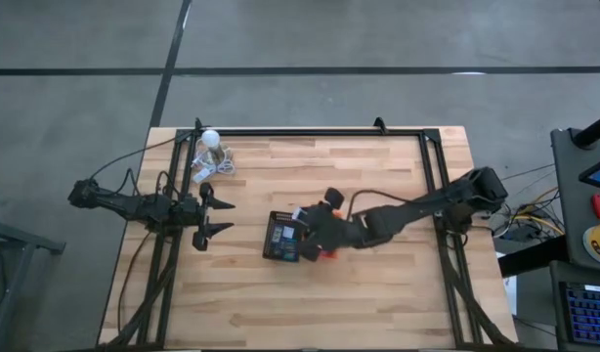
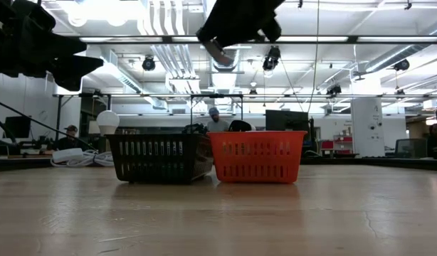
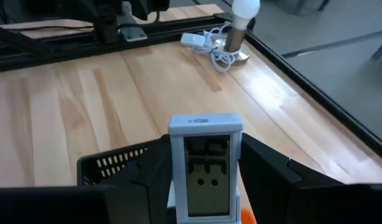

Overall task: Pick & Place Office items
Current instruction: Put the white timer into the black bin

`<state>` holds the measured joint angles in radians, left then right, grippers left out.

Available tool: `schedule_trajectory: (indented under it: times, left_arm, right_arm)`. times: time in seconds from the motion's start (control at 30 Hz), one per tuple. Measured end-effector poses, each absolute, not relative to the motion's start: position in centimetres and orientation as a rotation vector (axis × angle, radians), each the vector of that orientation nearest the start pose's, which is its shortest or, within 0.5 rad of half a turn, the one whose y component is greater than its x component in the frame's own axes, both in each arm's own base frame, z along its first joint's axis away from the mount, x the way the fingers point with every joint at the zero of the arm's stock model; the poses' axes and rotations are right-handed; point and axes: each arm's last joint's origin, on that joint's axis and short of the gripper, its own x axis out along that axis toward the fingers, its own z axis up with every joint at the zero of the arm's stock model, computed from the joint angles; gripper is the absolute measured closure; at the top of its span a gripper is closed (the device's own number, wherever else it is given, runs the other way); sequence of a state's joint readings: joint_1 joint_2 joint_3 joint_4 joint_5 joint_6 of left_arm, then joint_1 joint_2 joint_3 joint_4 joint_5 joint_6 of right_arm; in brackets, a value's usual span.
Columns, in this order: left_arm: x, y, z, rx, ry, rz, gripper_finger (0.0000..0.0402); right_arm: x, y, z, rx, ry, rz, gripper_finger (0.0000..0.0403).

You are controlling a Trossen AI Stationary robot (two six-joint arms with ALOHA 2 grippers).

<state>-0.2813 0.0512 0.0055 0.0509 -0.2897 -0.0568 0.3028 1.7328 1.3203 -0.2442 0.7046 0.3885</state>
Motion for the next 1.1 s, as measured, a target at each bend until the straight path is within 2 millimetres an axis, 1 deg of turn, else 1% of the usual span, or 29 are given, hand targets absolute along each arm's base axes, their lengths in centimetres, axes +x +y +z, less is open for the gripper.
schedule_trajectory:
  times: [0.13, 0.23, 0.33, 0.4, 0.53, 0.63, 0.7, 0.83, 1.1]
  left_arm:
    - [9.8, -2.0, 16.6, -0.058, -0.005, 0.008, 0.0149]
    - [9.8, -2.0, 16.6, -0.059, -0.005, 0.008, 0.0149]
    - [9.8, -2.0, 16.6, -0.058, -0.005, 0.008, 0.0149]
    - [9.8, -2.0, 16.6, -0.058, -0.005, 0.008, 0.0149]
    - [9.8, -2.0, 16.6, -0.058, -0.002, 0.009, 0.0149]
    - [9.8, -2.0, 16.6, -0.057, -0.001, 0.008, 0.0149]
    - [9.8, -2.0, 16.6, -0.057, -0.001, 0.008, 0.0149]
    - [9.8, -2.0, 16.6, -0.057, 0.0, 0.008, 0.0149]
    - [9.8, -2.0, 16.6, -0.057, 0.0, 0.008, 0.0149]
  right_arm:
    - [37.9, 8.2, 26.0, 0.065, 0.502, -0.475, 0.0245]
    - [39.1, 7.7, 24.7, 0.046, 0.512, -0.448, 0.0241]
    - [40.3, 7.4, 23.1, 0.026, 0.535, -0.403, 0.0241]
    - [40.7, 7.2, 21.9, 0.01, 0.56, -0.401, 0.0243]
    - [41.4, 7.1, 20.0, 0.02, 0.585, -0.411, 0.0248]
    - [41.9, 7.3, 18.8, 0.034, 0.595, -0.386, 0.0244]
    - [42.3, 7.5, 18.0, 0.074, 0.587, -0.366, 0.024]
    - [42.6, 7.6, 16.4, 0.102, 0.616, -0.366, 0.0239]
    - [43.0, 7.7, 14.7, 0.125, 0.636, -0.382, 0.0243]
